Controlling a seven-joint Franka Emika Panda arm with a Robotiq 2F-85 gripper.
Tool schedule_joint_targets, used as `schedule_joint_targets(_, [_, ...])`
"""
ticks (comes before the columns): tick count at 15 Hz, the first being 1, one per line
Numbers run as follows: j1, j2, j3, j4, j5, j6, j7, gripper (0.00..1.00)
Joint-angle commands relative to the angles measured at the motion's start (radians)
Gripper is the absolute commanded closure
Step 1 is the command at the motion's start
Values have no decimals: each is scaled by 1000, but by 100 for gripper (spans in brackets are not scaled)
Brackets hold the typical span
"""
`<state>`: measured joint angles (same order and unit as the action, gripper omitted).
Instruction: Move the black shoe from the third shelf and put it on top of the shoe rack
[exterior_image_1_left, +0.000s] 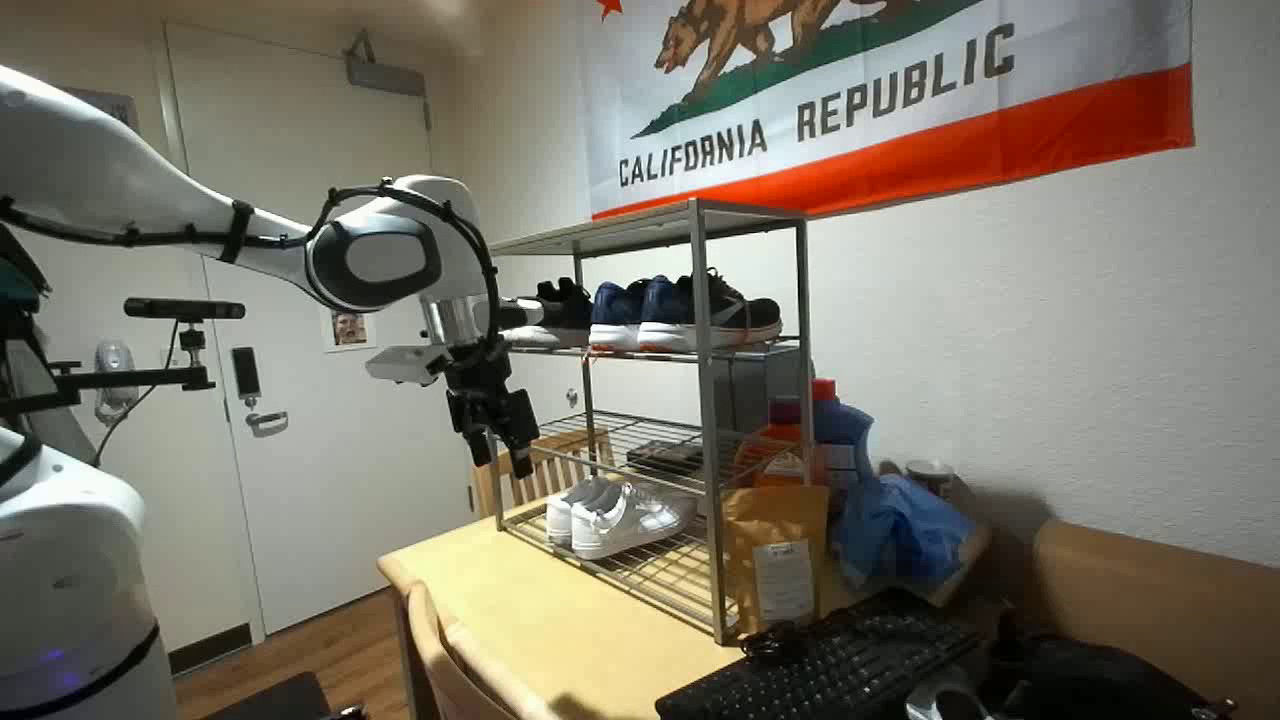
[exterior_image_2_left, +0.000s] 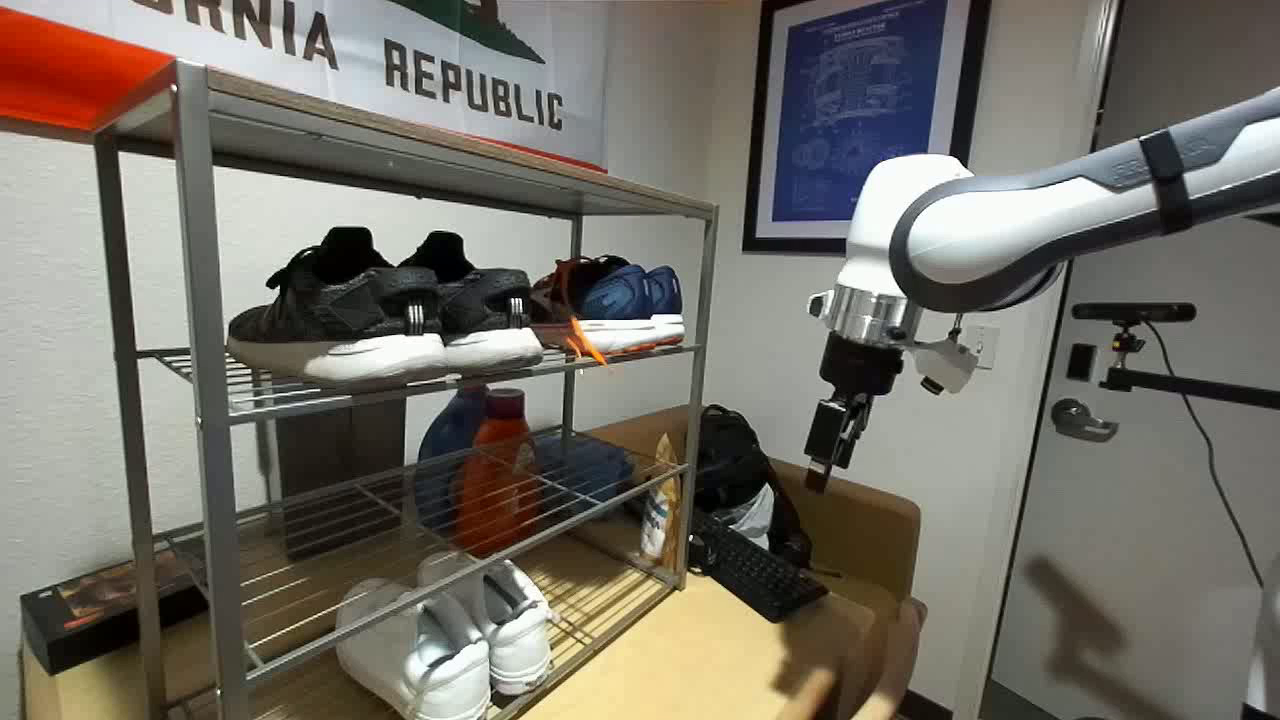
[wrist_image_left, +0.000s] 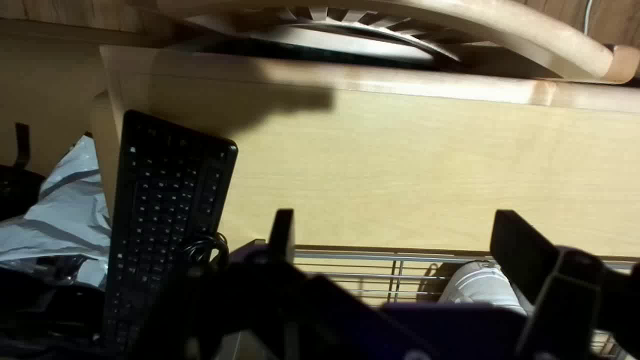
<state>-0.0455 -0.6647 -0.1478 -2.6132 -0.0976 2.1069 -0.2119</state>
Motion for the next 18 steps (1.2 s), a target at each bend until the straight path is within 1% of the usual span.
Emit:
schedule_joint_targets(1, [-6, 1, 6, 2, 4, -3, -3, 0])
schedule_joint_targets(4, [36, -2, 48, 49, 6, -18, -14, 0])
schedule_joint_targets(6, [71, 1, 67, 83, 15, -8, -24, 0])
schedule_joint_targets(8, [83, -4, 89, 95, -9, 55, -24, 0])
schedule_joint_targets(10, [100, 6, 86, 113, -3, 78, -41, 0])
schedule_joint_targets(12, [118, 10, 75, 124, 0, 54, -83, 0])
schedule_joint_targets(13, [112, 11, 82, 125, -18, 49, -90, 0])
schedule_joint_targets(15, [127, 3, 64, 118, 0, 68, -132, 0])
schedule_joint_targets(18, [140, -2, 40, 105, 61, 171, -118, 0])
